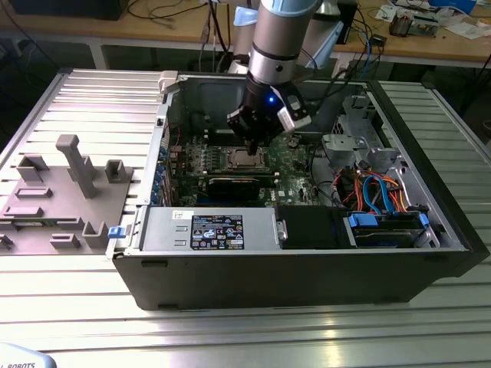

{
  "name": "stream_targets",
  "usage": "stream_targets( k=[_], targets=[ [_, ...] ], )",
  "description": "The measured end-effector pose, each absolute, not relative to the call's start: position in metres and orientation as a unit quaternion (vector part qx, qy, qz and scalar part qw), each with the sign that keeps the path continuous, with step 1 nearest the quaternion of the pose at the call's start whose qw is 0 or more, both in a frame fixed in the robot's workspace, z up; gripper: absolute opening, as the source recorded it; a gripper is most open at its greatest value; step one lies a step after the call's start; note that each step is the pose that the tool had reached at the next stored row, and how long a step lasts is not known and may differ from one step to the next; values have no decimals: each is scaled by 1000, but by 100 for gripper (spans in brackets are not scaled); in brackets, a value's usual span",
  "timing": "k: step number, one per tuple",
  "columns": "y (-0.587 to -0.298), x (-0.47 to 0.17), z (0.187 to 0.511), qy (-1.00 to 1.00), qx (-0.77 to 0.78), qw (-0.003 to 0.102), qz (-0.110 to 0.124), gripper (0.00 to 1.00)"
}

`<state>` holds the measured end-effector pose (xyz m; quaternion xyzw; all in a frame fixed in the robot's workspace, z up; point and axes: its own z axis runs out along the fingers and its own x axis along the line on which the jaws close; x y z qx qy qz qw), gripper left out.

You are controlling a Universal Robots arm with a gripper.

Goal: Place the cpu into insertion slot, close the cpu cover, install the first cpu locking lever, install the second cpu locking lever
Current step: 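Install the second cpu locking lever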

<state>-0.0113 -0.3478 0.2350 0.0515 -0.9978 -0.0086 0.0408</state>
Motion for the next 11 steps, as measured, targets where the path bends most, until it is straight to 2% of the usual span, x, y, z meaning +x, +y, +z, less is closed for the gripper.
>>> stream_targets(
  k=[11],
  targets=[
    [-348,-11,245,-998,52,41,-9,11]
  ],
)
